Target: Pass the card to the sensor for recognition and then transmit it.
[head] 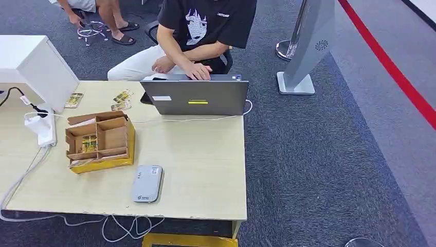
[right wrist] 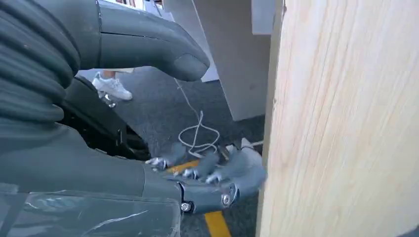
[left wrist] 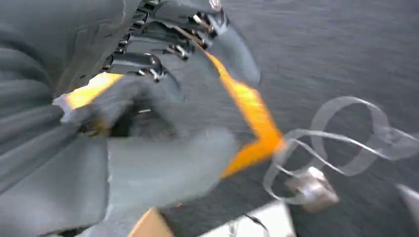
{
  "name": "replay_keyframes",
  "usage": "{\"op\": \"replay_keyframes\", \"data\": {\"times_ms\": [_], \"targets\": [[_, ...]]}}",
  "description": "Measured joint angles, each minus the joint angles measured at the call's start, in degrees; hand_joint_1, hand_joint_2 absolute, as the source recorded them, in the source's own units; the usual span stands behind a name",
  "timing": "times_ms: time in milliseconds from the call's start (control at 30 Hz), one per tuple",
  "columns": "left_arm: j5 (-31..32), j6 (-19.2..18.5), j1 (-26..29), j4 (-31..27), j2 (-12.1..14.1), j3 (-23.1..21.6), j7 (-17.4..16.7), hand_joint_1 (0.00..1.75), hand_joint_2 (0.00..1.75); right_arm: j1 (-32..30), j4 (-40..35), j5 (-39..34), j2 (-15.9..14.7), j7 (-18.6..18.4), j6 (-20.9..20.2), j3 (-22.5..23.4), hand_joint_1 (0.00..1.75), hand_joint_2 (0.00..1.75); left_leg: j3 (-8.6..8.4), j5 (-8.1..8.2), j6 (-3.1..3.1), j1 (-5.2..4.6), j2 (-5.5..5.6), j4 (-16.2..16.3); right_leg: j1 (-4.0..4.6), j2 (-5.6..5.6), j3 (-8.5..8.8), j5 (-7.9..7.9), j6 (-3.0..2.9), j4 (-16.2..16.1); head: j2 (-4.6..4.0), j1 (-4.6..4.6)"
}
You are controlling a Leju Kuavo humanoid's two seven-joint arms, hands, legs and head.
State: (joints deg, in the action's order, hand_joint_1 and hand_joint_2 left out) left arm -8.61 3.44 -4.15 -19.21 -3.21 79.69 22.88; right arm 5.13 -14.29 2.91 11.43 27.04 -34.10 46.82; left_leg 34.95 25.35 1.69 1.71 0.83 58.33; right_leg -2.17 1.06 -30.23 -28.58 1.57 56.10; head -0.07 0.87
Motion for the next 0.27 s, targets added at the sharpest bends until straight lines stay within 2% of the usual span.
{"op": "replay_keyframes", "data": {"times_ms": [67, 100, 133, 167, 233, 267], "targets": [[-1.5, 0.2, 0.0, 1.2, -1.0, 1.1, -1.2, 1.75, 1.75, 0.3, 0.0, -0.6, 0.0, -0.1, -1.4, 0.0, 1.75, 1.75, 0.0, 0.0, 0.0, 0.0, 0.0, 0.0, 0.0, -0.01, -0.05, 0.0, 0.0, 0.0, 0.0, 0.0], [-2.2, 0.0, -0.1, 1.7, -1.4, 1.7, -1.4, 1.75, 0.0, 0.5, 0.0, -0.4, 0.0, 0.0, -1.4, 0.0, 1.75, 1.75, 0.0, 0.0, 0.0, 0.0, 0.0, 0.0, 0.0, -0.01, -0.05, 0.0, 0.0, 0.0, 0.0, 0.0], [-2.9, -0.4, -0.2, 2.1, -1.8, 2.3, -1.4, 1.75, 0.0, 0.6, 0.0, 0.2, 0.0, 0.0, -1.2, 0.0, 1.75, 1.75, 0.0, 0.0, 0.0, 0.0, 0.01, 0.0, 0.0, -0.01, -0.05, 0.0, 0.0, 0.0, 0.0, 0.0], [-3.0, -0.4, -0.3, 2.4, -2.1, 2.7, -1.0, 1.75, 1.75, 0.8, 0.0, 0.3, 0.0, -0.1, -0.8, -0.1, 1.75, 1.75, -0.01, 0.0, 0.0, 0.0, 0.01, 0.0, 0.0, -0.01, -0.05, 0.0, 0.01, 0.0, 0.0, 0.02], [-2.9, -0.6, -0.5, 2.6, -2.3, 3.2, 0.0, 1.75, 1.75, 1.0, 0.0, 0.2, 0.0, -0.7, -0.7, -0.1, 1.75, 1.75, -0.02, 0.0, 0.0, 0.0, 0.01, 0.0, 0.01, -0.01, -0.05, 0.0, 0.0, 0.0, 0.0, 0.0], [-2.4, -0.8, -0.6, 2.6, -2.3, 3.3, 0.5, 0.84, 1.75, 1.1, 0.0, 0.2, 0.0, -0.9, -0.7, -0.1, 1.75, 1.75, -0.03, 0.0, 0.0, 0.0, 0.01, 0.0, 0.01, -0.01, -0.05, 0.0, 0.0, 0.0, 0.0, 0.02]]}}
